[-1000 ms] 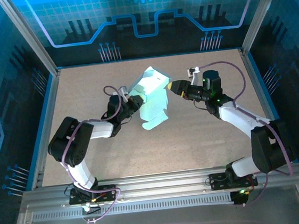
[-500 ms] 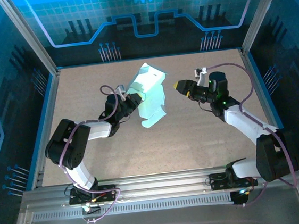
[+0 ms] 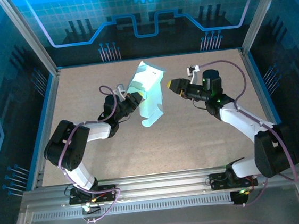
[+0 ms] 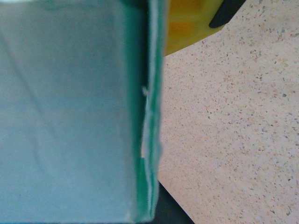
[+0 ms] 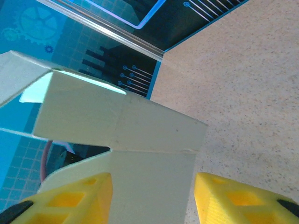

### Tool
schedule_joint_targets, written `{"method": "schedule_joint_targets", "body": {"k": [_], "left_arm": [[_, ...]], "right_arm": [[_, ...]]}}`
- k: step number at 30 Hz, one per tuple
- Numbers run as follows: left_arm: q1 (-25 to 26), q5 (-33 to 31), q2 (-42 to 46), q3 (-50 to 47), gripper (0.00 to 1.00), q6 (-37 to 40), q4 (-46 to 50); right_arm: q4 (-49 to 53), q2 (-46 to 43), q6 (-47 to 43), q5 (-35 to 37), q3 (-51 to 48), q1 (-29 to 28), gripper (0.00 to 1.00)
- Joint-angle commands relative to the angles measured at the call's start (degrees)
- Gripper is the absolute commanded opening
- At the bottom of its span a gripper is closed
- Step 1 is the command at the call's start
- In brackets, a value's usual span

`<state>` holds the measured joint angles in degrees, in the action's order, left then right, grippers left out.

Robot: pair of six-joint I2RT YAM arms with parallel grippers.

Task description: Fold the paper box

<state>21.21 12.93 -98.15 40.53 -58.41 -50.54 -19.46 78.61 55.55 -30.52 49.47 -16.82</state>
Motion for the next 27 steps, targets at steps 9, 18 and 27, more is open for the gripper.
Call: {"method": "schedule_joint_targets", "body": {"k": [9,18,27], "left_arm": [[0.33,2.09,-0.96,0.18,0.00,2.49,-2.55],[0.36,1.93,-0.99,0.24,0.00,3.31,-2.18],[0.33,1.22,-0.43,0.24,0.00,5.30,-0.70]], "right_arm": [[-5.37,4.01,1.01,-3.67,6.90,-1.89,0.54],[-3.50,7.61,0.79,-5.18,9.32,-3.74,0.43],[-0.17,7.46,0.20,-3.04,8.37,-3.81,0.28]]}}
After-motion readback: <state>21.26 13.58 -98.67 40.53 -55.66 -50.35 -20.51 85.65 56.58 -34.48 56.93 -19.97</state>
